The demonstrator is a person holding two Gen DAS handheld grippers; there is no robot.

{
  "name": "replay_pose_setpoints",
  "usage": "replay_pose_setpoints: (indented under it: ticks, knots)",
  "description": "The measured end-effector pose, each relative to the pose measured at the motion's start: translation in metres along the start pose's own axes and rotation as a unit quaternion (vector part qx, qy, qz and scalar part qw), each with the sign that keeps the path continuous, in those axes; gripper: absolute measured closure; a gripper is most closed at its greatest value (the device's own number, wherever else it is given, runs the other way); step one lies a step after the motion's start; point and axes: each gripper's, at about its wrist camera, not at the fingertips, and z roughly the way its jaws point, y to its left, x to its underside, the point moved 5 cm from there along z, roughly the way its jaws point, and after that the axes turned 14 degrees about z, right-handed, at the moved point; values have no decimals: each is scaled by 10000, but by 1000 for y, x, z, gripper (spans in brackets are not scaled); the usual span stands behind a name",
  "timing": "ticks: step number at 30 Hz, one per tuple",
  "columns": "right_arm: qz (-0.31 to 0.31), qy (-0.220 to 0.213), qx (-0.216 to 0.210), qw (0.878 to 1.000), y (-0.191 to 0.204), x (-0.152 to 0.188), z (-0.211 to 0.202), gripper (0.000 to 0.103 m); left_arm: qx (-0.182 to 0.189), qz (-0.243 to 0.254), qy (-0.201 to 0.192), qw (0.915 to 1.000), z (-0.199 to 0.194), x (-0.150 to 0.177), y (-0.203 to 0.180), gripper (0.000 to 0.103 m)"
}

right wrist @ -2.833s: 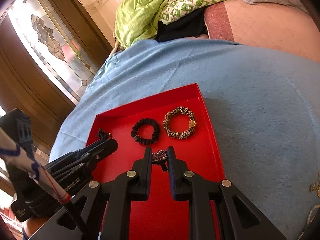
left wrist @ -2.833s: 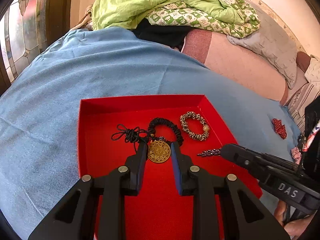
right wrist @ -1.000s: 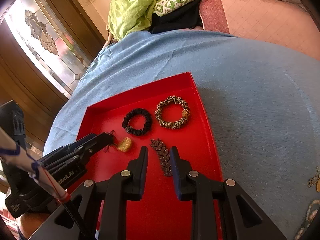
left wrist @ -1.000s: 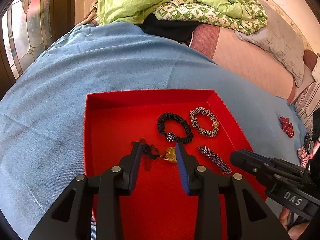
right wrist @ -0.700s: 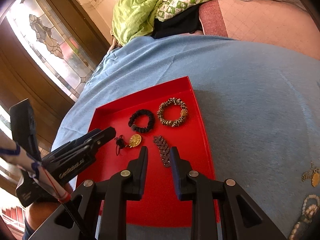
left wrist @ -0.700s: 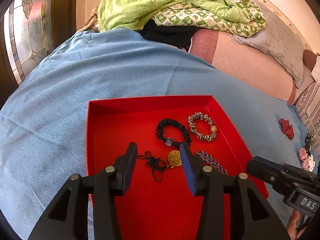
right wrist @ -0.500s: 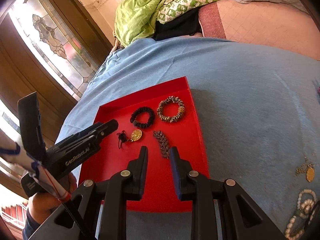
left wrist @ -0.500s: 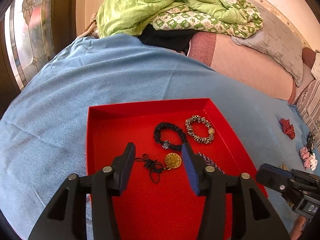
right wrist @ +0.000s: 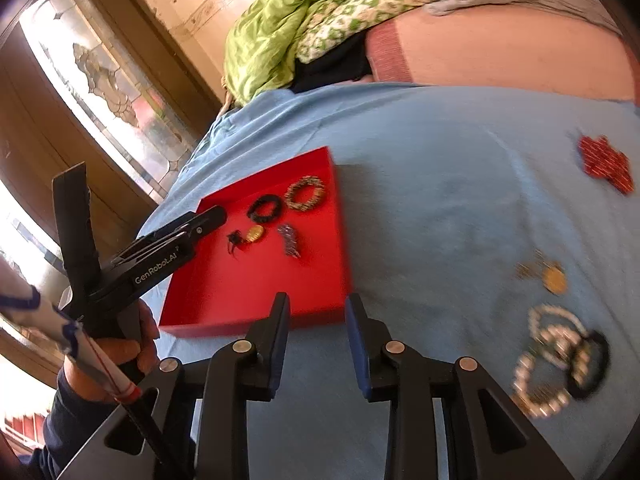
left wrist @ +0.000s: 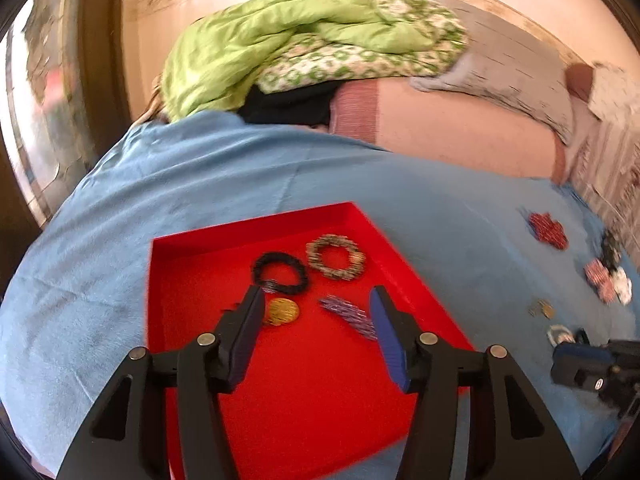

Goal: Organize jewelry
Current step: 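Withdraw both tools from the tray toward the remaining jewelry on the blanket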

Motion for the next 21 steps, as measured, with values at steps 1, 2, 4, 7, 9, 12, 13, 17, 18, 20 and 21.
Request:
replay_pose_setpoints:
  ticks: [1, 2, 4, 7, 9, 12, 13, 17, 18, 20, 21]
  knots:
    - [66, -18, -8, 10000, -8, 2, -8, 72, 60, 54, -12, 10000, -3, 0, -7, 50]
    - [126, -46, -3, 9999, -17, 4, -15, 72, 93, 112, -31, 9999, -6, 0, -16, 49]
    - [250, -97, -3, 9996, -34, 8, -30, 72, 127, 203, -41, 9997, -11, 2, -33, 42]
    - [438, -124, -17, 9990, -62, 12, -47, 72, 383, 334, 0, 9987, -18, 12, -62, 37]
    - [549, -190, 84, 9983, -81, 13, -57, 72, 556, 442, 58, 9975, -22, 19, -80, 36]
    - [892, -402, 167, 9951, -112, 10, -73, 72, 767, 679, 62, 9947, -30, 29, -108, 36]
    - [1012, -506, 200, 9934, -123, 8, -80, 72, 896, 794, 77, 9928, -34, 34, -119, 36]
    - [1162, -787, 750, 9873, -160, 4, -100, 70, 1273, 1081, 169, 9858, -42, 52, -156, 36]
    - [1232, -775, 778, 9863, -167, 4, -102, 70, 1390, 1169, 221, 9831, -42, 57, -166, 36]
    - [1446, -720, 893, 9828, -185, 7, -105, 70, 1541, 1318, 311, 9787, -39, 65, -181, 36]
    - [1498, -693, 920, 9820, -190, 8, -106, 70, 1601, 1396, 364, 9765, -36, 68, -188, 36]
